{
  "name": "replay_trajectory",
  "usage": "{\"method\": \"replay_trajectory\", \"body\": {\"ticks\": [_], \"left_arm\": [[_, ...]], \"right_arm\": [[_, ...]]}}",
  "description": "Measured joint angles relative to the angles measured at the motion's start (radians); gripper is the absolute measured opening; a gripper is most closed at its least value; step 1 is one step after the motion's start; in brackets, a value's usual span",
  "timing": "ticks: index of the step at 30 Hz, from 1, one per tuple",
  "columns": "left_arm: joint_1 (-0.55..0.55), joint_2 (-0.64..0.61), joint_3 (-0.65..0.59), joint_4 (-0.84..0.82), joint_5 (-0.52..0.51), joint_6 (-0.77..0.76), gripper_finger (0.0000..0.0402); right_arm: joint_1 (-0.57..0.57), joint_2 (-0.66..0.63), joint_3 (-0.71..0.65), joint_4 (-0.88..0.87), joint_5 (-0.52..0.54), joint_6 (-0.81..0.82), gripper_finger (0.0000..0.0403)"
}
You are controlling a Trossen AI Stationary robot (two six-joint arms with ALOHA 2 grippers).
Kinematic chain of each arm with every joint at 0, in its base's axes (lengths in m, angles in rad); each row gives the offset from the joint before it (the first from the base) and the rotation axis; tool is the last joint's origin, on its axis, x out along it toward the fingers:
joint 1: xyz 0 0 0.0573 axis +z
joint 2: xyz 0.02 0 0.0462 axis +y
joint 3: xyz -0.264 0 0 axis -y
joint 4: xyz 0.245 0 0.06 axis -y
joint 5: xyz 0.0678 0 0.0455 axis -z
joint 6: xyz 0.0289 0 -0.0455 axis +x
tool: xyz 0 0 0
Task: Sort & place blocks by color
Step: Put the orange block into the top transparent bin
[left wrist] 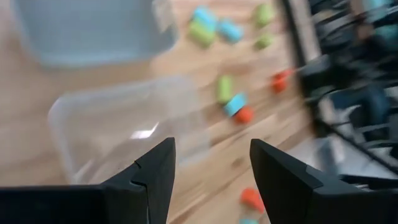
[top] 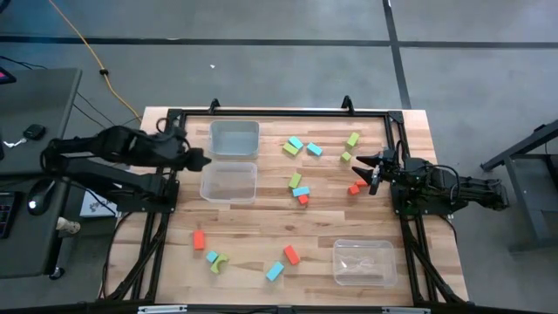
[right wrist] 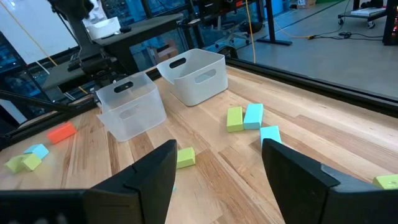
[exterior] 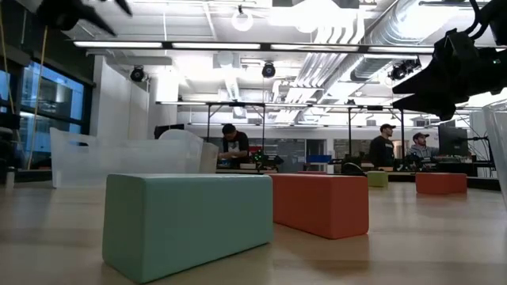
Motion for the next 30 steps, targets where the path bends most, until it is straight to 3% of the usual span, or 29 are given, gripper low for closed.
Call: {"method": "replay_trajectory", "body": {"ticks": [7,21,30], "left_arm": [[-0.097,0.09,0.0,-0.138,0.044,-0.184,0.0184],[-0.414,0.258,0.0,-0.157,0.062,-0.577,0.0184],[-0.557,0.385,0.0,-0.179,0.062,-0.764,0.0184]], "right_arm": [[0.0,0.0,0.0,0.0,0.0,0.0,0.0227],[0.0,0.0,0.0,0.0,0.0,0.0,0.0227],[0.0,0.0,0.0,0.0,0.0,0.0,0.0227]]}}
